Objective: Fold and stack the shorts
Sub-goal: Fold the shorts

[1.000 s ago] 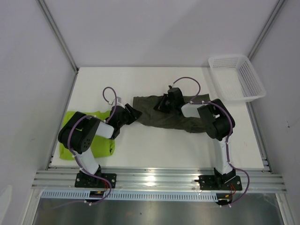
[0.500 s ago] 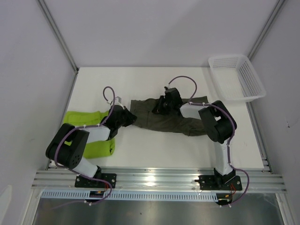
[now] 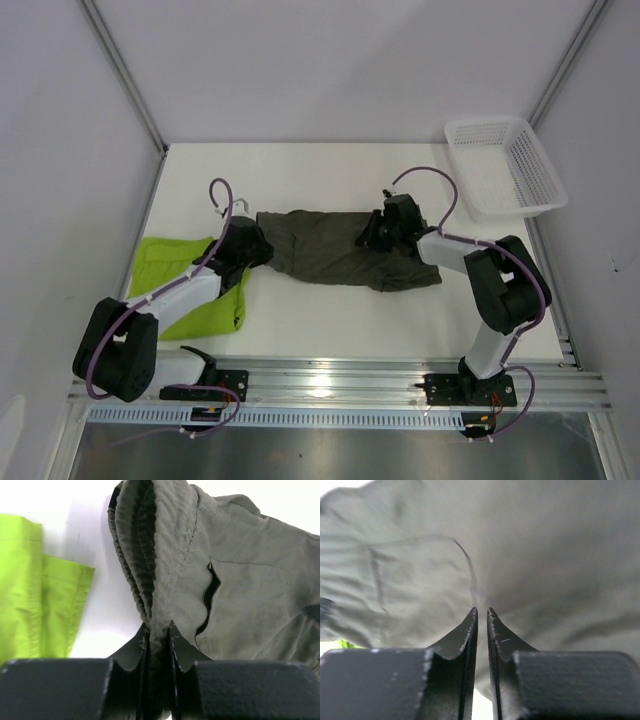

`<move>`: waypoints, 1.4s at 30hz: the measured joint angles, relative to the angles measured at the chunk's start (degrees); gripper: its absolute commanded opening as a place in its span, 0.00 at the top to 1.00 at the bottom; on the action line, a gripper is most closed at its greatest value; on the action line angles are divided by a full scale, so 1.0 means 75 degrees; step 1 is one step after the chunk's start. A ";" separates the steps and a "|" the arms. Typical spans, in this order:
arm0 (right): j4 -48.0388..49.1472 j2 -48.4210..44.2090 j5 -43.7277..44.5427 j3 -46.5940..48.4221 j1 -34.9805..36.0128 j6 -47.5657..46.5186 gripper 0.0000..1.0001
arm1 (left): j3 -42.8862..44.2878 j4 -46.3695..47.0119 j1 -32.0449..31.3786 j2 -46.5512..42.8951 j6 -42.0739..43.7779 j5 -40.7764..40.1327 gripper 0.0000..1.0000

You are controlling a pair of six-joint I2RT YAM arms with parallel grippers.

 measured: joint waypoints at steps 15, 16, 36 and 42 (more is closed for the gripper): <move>0.0562 0.1084 0.0679 0.0201 0.1335 0.0565 1.00 | 0.1314 -0.1679 -0.0874 -0.0157 0.1268 -0.1177 0.93; 0.0586 0.1105 0.0781 0.0221 0.1437 0.0635 1.00 | 0.1422 -0.1807 -0.0976 -0.0157 0.1370 -0.1285 0.91; 0.0965 0.1728 0.0224 0.0761 0.2495 0.1862 1.00 | 0.2232 -0.1929 -0.3072 -0.0326 0.3316 -0.2401 0.89; 0.1443 0.2081 -0.0708 0.0787 0.2212 0.2337 1.00 | 0.0991 -0.1148 -0.3083 -0.1676 0.3520 -0.1807 0.89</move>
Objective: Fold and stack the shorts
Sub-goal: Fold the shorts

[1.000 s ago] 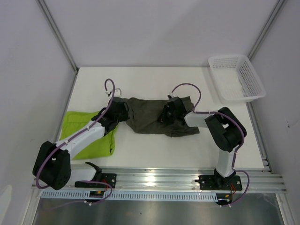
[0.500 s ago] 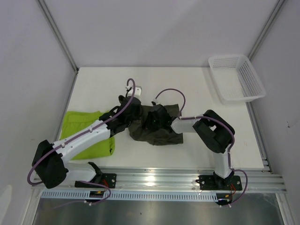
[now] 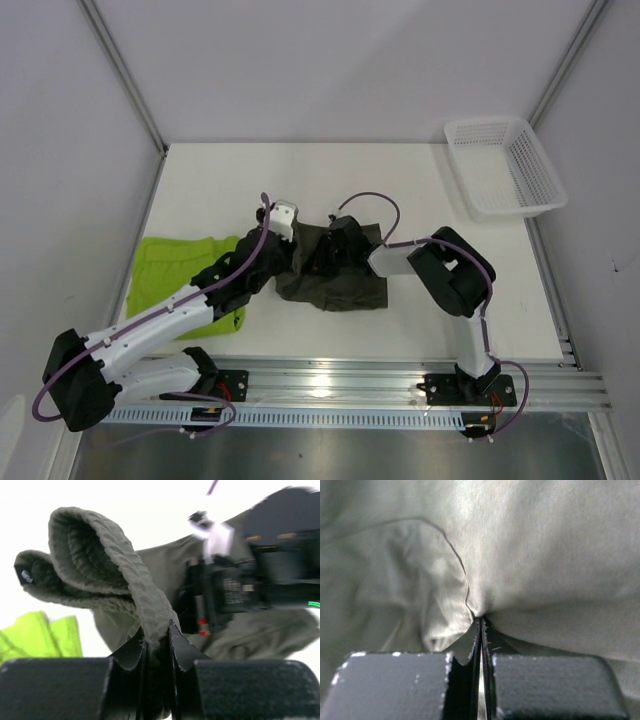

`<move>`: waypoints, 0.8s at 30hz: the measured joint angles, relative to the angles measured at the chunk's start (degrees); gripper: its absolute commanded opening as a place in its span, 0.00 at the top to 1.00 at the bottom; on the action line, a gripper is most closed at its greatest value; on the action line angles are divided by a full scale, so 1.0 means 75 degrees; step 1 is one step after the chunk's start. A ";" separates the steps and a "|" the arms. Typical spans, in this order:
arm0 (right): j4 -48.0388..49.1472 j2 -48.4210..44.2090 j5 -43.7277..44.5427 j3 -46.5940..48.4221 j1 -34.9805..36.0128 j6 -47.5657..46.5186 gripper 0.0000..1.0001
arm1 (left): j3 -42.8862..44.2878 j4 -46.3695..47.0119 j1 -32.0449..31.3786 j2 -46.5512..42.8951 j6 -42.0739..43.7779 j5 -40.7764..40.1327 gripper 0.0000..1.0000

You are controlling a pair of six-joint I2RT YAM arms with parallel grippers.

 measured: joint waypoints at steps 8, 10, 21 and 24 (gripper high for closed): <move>-0.0163 0.0356 -0.0423 0.0513 -0.0009 0.0160 1.00 | -0.0006 0.0752 -0.0239 -0.0137 0.0332 0.0935 0.89; -0.0294 0.0376 -0.0423 0.0595 -0.0003 0.0157 1.00 | 0.0114 0.0746 -0.0286 0.0041 0.0396 0.1035 0.89; -0.1253 0.0344 -0.0501 0.1102 -0.0163 -0.0143 0.71 | 0.0361 0.0475 -0.0705 0.0822 0.0784 0.0772 0.89; -0.1658 0.0117 -0.0446 0.1110 -0.0356 -0.0318 0.66 | 0.0408 0.0455 -0.0787 0.0903 0.0851 0.0586 0.89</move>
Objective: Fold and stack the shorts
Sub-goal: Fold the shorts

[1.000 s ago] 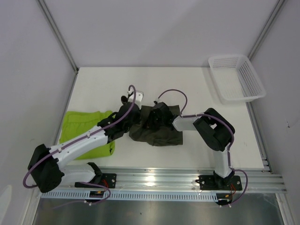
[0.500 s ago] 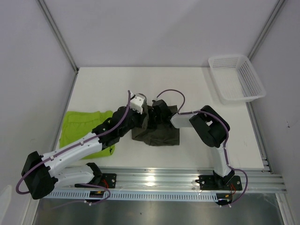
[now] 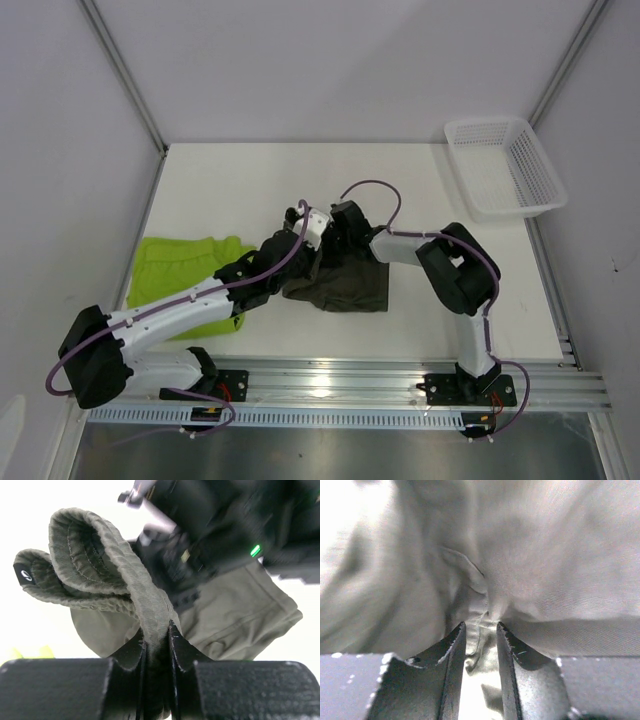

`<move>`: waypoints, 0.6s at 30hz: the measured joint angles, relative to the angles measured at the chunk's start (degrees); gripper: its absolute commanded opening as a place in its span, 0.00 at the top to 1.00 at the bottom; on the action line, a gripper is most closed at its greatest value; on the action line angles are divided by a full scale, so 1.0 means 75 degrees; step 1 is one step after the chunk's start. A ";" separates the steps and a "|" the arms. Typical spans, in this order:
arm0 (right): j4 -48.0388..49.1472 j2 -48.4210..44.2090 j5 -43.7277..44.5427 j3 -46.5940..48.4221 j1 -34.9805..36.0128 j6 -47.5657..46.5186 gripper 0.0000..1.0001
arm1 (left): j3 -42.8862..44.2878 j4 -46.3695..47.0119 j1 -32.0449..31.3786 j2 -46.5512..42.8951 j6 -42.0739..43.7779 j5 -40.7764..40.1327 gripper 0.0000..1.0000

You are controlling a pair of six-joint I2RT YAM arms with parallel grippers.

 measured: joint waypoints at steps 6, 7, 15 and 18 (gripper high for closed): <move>-0.0536 -0.1011 0.0201 -0.0111 -0.0641 -0.0318 0.64 | 0.0105 -0.0093 -0.0009 0.0020 0.0137 -0.0195 0.89; -0.0612 -0.1233 0.0245 -0.0195 -0.0775 -0.0373 0.64 | 0.0119 -0.0099 -0.0015 0.0023 0.0152 -0.0219 0.89; -0.1367 -0.2873 0.0901 -0.1300 -0.1766 -0.1105 0.85 | 0.0603 -0.0364 -0.0201 0.0402 0.0356 -0.0527 0.90; -0.1617 -0.3281 0.1107 -0.1801 -0.2162 -0.1355 0.99 | 0.0871 -0.0490 -0.0370 0.0644 0.0481 -0.0647 0.90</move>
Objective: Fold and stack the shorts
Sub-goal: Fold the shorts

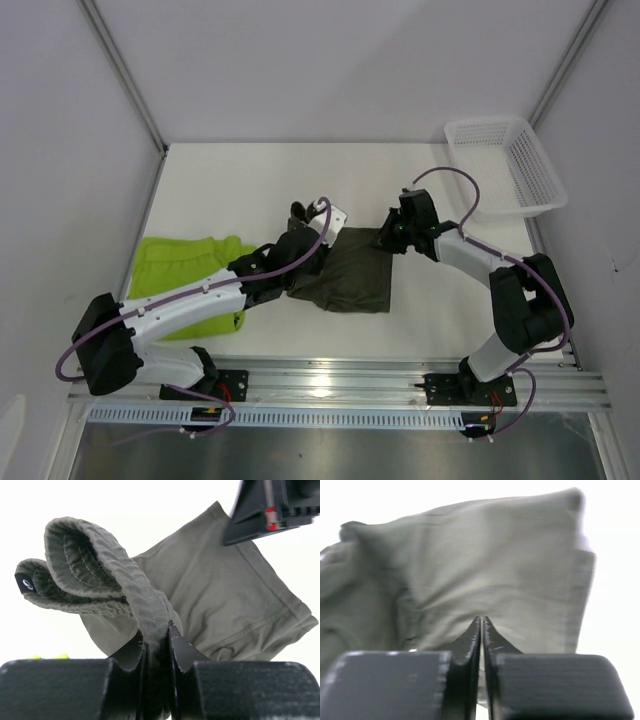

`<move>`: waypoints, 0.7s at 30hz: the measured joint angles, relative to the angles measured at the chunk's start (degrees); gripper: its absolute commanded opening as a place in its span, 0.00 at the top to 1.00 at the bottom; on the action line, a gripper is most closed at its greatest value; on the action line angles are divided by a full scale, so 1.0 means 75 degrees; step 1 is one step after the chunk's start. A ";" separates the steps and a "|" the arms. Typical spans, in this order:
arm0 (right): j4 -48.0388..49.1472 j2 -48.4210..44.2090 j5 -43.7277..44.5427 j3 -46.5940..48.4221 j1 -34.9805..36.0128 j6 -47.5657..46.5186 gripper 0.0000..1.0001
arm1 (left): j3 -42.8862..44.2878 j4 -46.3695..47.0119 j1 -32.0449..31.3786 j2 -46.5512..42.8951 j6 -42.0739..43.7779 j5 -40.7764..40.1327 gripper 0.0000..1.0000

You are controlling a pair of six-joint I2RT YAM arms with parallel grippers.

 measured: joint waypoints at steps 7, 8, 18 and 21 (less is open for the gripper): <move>-0.0312 -0.0152 0.0361 -0.0758 -0.0539 -0.0376 1.00 | 0.0699 -0.0318 -0.0574 0.0691 0.0396 -0.0641 0.91; -0.0312 -0.0114 0.0353 -0.0793 -0.0539 -0.0396 1.00 | 0.0766 -0.0353 -0.0650 0.0778 0.0449 -0.0729 0.90; 0.0023 0.0892 0.0245 -0.0577 -0.0597 -0.0504 1.00 | 0.1393 -0.0726 -0.1588 0.1679 0.1116 -0.1699 0.91; 0.0224 0.1084 0.0163 -0.0434 -0.0606 -0.0510 1.00 | 0.1632 -0.0755 -0.1953 0.2063 0.1361 -0.1999 0.91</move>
